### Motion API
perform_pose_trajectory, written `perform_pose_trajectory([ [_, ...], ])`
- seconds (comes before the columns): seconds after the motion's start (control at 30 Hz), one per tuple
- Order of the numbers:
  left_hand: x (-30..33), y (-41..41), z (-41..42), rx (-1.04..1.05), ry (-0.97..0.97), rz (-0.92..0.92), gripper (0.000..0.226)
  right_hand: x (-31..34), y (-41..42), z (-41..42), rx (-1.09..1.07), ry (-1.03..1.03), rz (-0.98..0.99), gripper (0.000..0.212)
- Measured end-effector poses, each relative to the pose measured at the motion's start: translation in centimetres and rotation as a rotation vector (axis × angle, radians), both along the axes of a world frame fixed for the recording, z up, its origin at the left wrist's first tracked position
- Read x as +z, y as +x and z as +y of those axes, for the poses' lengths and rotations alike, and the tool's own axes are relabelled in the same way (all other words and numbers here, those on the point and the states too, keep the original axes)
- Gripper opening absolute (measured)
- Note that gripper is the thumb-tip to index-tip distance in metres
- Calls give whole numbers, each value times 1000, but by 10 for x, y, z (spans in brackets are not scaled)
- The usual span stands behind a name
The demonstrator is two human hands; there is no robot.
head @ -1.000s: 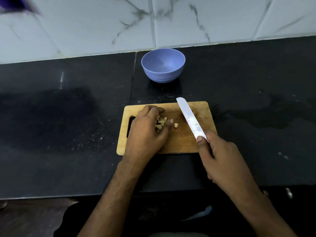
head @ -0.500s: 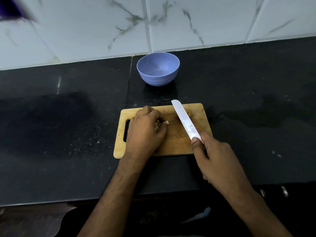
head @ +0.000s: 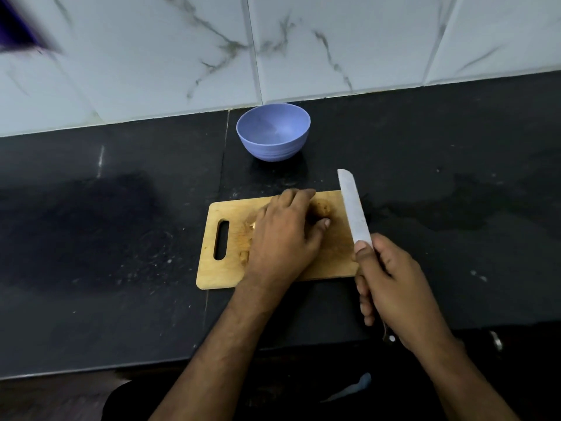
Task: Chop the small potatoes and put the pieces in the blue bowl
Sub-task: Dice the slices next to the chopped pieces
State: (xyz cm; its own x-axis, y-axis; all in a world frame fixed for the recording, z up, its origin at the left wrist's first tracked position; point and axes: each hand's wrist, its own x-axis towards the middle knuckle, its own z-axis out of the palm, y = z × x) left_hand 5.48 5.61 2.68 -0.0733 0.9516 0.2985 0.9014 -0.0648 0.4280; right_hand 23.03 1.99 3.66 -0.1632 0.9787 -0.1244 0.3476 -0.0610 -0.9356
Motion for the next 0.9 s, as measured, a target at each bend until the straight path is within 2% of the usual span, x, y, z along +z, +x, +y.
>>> perform_pose_trajectory([
  [0.1, 2, 6, 10, -20, -28, 21, 57, 0, 0, 0, 12, 9, 8, 27],
  [0.2, 6, 11, 17, -32, -48, 32, 39, -1, 1, -1, 17, 25, 23, 26],
  [0.33, 5, 15, 11, -34, -22, -101, 26, 3, 2, -3, 24, -3, 79, 27],
  [0.47, -4, 23, -9, -45, 36, -202, 26, 6, 6, -3, -4, -119, 207, 34],
  [0.57, -14, 31, -22, -38, 66, -210, 24, 9, 14, -5, 6, -247, 271, 22],
  [0.63, -16, 33, -24, -28, 75, -227, 24, 10, 22, -10, 69, -218, 169, 17],
  [0.73, -16, 31, -27, -49, 75, -253, 21, 9, 35, -18, 142, 67, -244, 32],
  [0.8, -17, 31, -34, -64, 62, -268, 24, 8, 38, -25, 153, 214, -452, 38],
  [0.9, -18, 30, -43, -75, 58, -261, 29, 6, 35, -36, 125, 282, -545, 39],
])
